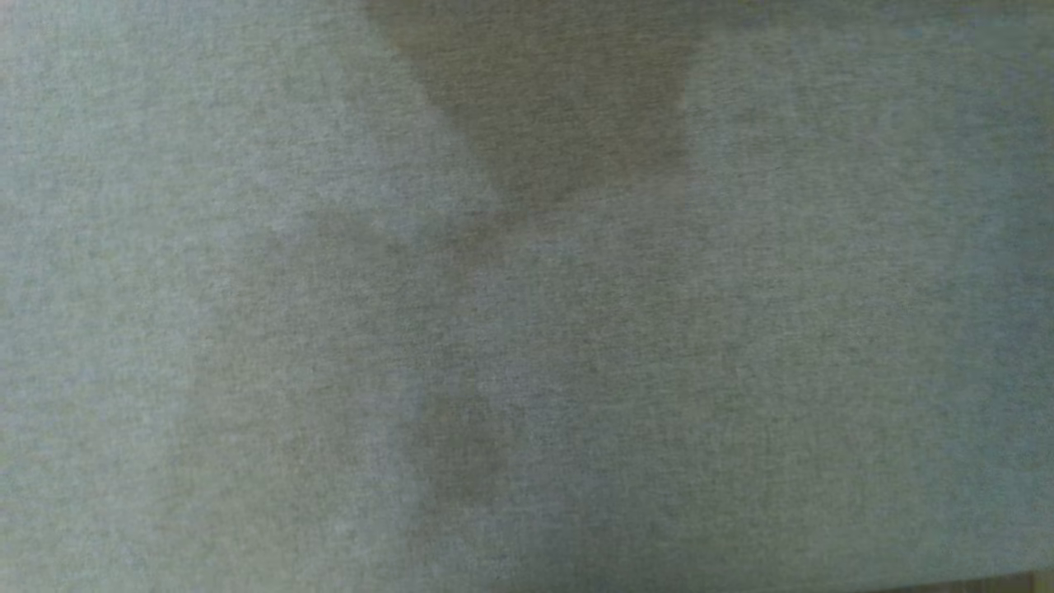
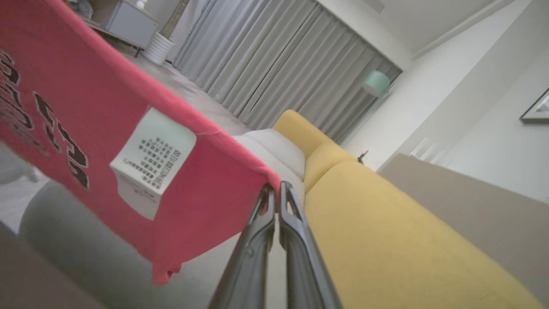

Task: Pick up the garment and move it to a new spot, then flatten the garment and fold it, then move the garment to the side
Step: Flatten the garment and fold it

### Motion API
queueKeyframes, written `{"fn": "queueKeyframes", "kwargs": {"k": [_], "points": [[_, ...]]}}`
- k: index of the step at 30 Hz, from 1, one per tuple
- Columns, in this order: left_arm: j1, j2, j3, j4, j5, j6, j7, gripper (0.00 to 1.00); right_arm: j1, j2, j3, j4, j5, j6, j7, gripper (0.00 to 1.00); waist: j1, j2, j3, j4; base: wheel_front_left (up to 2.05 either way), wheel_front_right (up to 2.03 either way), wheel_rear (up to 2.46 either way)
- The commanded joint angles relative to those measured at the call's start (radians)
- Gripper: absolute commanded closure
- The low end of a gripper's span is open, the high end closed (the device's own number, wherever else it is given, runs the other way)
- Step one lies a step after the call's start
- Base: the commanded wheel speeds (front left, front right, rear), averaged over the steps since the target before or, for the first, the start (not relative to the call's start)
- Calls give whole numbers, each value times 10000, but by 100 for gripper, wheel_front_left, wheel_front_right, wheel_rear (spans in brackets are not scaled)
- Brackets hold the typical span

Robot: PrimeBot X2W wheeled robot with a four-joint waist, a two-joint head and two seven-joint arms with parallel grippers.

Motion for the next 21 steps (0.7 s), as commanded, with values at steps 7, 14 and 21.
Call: {"fn": "queueKeyframes", "kwargs": {"k": [7, 14, 21], "points": [[3922, 825, 1724, -1808, 239, 71, -34, 100, 2314, -218, -162, 134, 284, 65, -423, 100, -2, 1, -473, 127, 0, 0, 0], [7947, 719, 2535, -3322, 783, 272, -35, 100, 4841, -352, -542, -982, 508, 65, -486, 100, -2, 1, -1482, -19, 0, 0, 0], [12259, 405, 2771, -4285, 1079, 429, -35, 100, 8554, -359, -1150, -2596, 645, 65, -490, 100, -2, 1, -2530, -165, 0, 0, 0]]}}
